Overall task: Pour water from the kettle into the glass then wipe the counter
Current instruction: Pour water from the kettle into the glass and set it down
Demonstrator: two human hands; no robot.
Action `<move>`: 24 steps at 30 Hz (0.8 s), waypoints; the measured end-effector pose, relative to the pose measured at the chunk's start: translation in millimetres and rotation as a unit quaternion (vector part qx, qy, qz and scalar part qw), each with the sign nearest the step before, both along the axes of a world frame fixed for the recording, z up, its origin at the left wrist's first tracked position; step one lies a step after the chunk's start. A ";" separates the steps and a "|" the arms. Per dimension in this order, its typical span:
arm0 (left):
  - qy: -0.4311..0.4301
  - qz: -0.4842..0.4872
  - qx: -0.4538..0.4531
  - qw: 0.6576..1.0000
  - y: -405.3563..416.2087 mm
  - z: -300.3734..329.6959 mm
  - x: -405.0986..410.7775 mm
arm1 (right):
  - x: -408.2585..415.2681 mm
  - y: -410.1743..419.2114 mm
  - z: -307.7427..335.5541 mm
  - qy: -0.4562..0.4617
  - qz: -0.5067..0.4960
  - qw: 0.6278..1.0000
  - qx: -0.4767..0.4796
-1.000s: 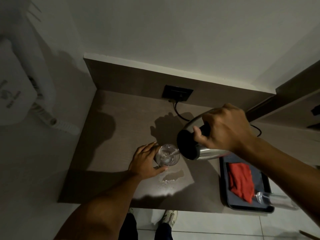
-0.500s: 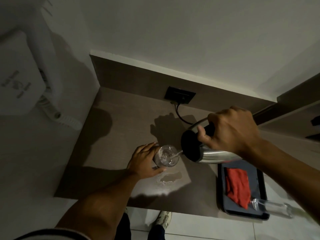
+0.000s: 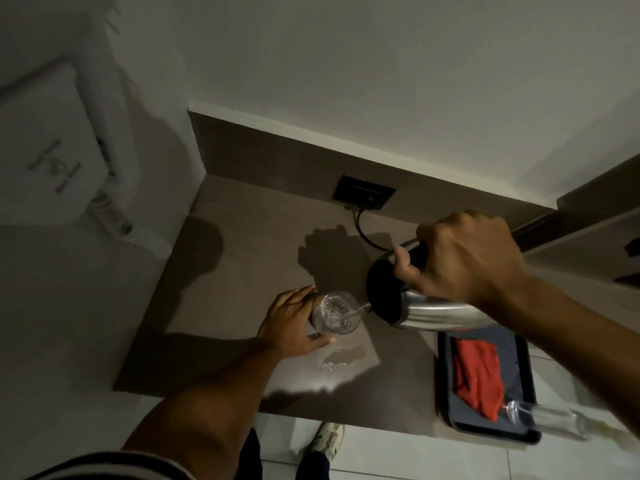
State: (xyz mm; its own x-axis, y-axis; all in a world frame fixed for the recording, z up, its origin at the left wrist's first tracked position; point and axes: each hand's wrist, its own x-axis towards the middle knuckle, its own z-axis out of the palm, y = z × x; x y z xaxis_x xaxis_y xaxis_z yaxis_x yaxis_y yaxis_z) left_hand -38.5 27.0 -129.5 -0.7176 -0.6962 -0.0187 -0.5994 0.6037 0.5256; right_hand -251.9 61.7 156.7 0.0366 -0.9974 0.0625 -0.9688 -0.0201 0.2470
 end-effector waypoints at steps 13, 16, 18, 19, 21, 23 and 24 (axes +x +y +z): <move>0.005 0.002 -0.006 1.000 0.2 -1.4 -0.5 | 6.0 -9.1 7.8 -0.001 -0.007 1.000 0.018; 0.013 0.000 -0.012 1.000 0.6 -0.7 0.0 | 7.1 -10.9 10.2 0.005 -0.009 1.000 0.021; 0.014 0.000 -0.014 1.000 0.8 0.3 -0.4 | 8.1 -11.8 12.7 0.009 -0.012 1.000 0.023; 0.014 0.000 -0.015 1.000 0.8 -0.1 -0.8 | 8.3 -12.3 13.9 0.010 -0.013 1.000 0.023; 0.011 0.001 -0.016 1.000 0.7 -0.7 -0.8 | 9.0 -13.4 15.3 0.010 -0.013 1.000 0.025; 0.011 0.001 -0.014 1.000 0.6 -0.9 -0.6 | 9.5 -14.3 15.4 0.010 -0.010 1.000 0.026; 0.012 0.002 -0.014 1.000 0.7 -0.6 -0.5 | 9.6 -14.6 15.5 0.010 -0.008 1.000 0.026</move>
State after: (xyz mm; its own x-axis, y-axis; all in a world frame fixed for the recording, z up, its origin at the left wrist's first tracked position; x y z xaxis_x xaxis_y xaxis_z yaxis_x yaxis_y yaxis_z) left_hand -39.1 27.7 -130.1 -0.7144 -0.6995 0.0175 -0.5899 0.6156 0.5226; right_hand -242.3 47.1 172.2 0.0209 -0.9997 0.0097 -0.9637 -0.0175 0.2663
